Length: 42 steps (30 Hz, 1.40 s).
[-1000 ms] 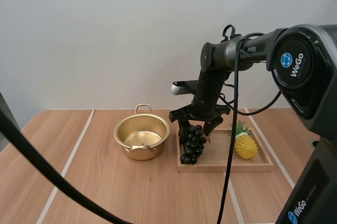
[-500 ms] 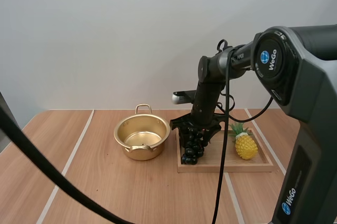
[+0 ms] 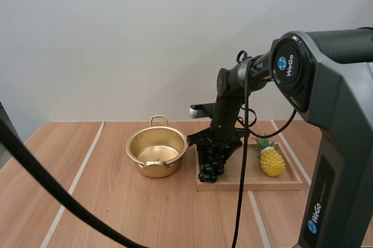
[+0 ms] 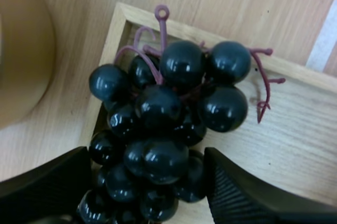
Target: Open the pot, put the grape inside, and close it
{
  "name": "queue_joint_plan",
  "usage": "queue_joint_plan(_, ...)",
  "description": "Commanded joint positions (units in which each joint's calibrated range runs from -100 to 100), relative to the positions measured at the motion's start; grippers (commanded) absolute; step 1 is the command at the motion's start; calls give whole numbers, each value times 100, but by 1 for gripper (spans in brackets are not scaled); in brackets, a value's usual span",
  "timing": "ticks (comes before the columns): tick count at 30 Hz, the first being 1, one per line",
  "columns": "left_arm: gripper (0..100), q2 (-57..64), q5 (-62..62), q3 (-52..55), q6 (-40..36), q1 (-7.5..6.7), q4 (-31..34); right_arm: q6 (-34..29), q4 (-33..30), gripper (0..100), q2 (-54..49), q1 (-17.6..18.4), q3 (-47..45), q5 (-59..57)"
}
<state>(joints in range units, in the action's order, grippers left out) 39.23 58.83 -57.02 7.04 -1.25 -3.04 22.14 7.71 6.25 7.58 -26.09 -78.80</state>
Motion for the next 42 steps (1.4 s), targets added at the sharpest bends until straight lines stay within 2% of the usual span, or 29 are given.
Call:
queue_joint_plan(1,0,-13,-48,-4,-64,4,71,546,15,100,-27,2,-17,194)
queue_joint_plan(2,0,-13,54,-4,-64,4,71,635,15,100,-27,2,-17,174)
queue_joint_plan(4,0,-13,93,-4,-64,4,71,606,15,24,-27,2,-17,124)
queue_joint_plan(5,0,-13,93,-4,-64,4,71,526,15,3,-27,2,-17,99)
queue_joint_plan(6,0,-13,93,-4,-64,4,71,347,15,0,-27,2,-17,53)
queue_joint_plan(17,0,-2,92,-4,-64,4,71,282,27,0,-220,2,-17,-267)
queue_joint_plan(28,0,-2,92,-4,-64,4,71,367,15,0,-1254,2,140,-302)
queue_joint_plan(35,0,-2,92,-4,-64,4,71,517,15,0,-1959,2,620,-576)
queue_joint_plan(42,0,-2,92,-4,-64,4,71,711,38,0,-2444,2,1372,-1338)
